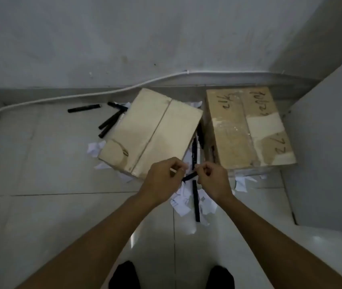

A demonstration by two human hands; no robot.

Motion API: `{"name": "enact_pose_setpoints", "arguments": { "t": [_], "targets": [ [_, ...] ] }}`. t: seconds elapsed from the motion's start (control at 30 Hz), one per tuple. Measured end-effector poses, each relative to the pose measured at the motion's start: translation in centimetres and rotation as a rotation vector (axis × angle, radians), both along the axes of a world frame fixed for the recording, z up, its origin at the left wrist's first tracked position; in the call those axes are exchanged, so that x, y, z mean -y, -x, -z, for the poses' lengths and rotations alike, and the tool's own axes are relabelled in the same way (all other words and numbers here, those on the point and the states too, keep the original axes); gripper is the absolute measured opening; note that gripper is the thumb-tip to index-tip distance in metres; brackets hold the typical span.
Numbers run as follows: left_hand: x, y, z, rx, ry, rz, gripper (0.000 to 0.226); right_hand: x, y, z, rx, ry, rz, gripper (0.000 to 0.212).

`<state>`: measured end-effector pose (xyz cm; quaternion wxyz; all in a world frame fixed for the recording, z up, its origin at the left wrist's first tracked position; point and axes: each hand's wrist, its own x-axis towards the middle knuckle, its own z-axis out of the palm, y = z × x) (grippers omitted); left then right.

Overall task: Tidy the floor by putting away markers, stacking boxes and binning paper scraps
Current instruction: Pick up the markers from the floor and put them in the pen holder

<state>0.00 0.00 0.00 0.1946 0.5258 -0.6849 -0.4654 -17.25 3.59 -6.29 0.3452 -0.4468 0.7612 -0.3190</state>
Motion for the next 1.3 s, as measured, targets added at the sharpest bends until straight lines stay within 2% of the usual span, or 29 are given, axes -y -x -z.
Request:
{"name": "enact_pose_setpoints", "arguments": {
  "t": [0.1, 0.3, 0.43, 0.57, 0.67, 0.77, 0.87, 0.93, 1.0, 1.07, 1.13, 1.23, 1.3],
  "targets": [
    [-0.3, 0.9, 3.1, 0.007, 0.120, 0.143, 0.012, 0.4, 0.6, 3.6, -0.063, 0.052, -0.058, 0.025],
    [-1.5, 2.5, 8.1, -0.003, 0.267, 0.219, 0.026, 2.0, 0.8, 8.8, -0.105, 0.058, -0.195, 0.015],
    [-3.5, 3.3, 10.9, 0.018, 0.252, 0.206, 0.032, 2.8, 0.5, 10.9, -0.250, 0.077, -0.253, 0.031],
    [-4.9, 3.3, 13.2, -0.066, 0.133, 0.100, 0.033, 4.4, 0.5, 11.9, -0.337, 0.083, -0.247, 0.030],
    [-5.0, 4.0, 14.5, -0.121, 0.036, 0.041, 0.040, 6.7, 1.0, 12.4, -0.387, 0.024, -0.224, 0.045],
    [-3.7, 4.6, 15.6, -0.108, 0.048, -0.031, 0.044, 9.1, 1.0, 13.4, -0.447, -0.058, -0.212, 0.062],
    [-2.7, 5.1, 16.4, -0.141, 0.047, -0.070, 0.058, 10.4, 0.5, 14.1, -0.336, -0.122, -0.199, 0.079],
    [-2.5, 5.2, 16.8, -0.158, 0.025, -0.081, 0.062, 10.4, 0.2, 14.8, -0.370, -0.158, -0.233, 0.091],
    [-2.3, 5.2, 17.3, -0.147, 0.039, -0.084, 0.063, 9.7, -0.1, 15.0, -0.414, -0.179, -0.234, 0.085],
    [-2.0, 5.0, 17.8, -0.127, 0.063, -0.081, 0.064, 8.2, -0.6, 15.4, -0.482, -0.083, -0.248, 0.069],
    [-1.9, 4.8, 18.5, -0.123, 0.053, -0.080, 0.062, 6.2, -1.0, 15.8, -0.513, 0.021, -0.228, 0.064],
    [-2.5, 4.9, 19.1, -0.137, 0.011, -0.090, 0.058, 4.0, -0.7, 16.6, -0.532, 0.028, -0.219, 0.059],
    [-3.1, 4.9, 19.1, -0.149, 0.009, -0.079, 0.052, 3.4, -0.3, 16.6, -0.534, 0.083, -0.237, 0.044]
  ]
}}
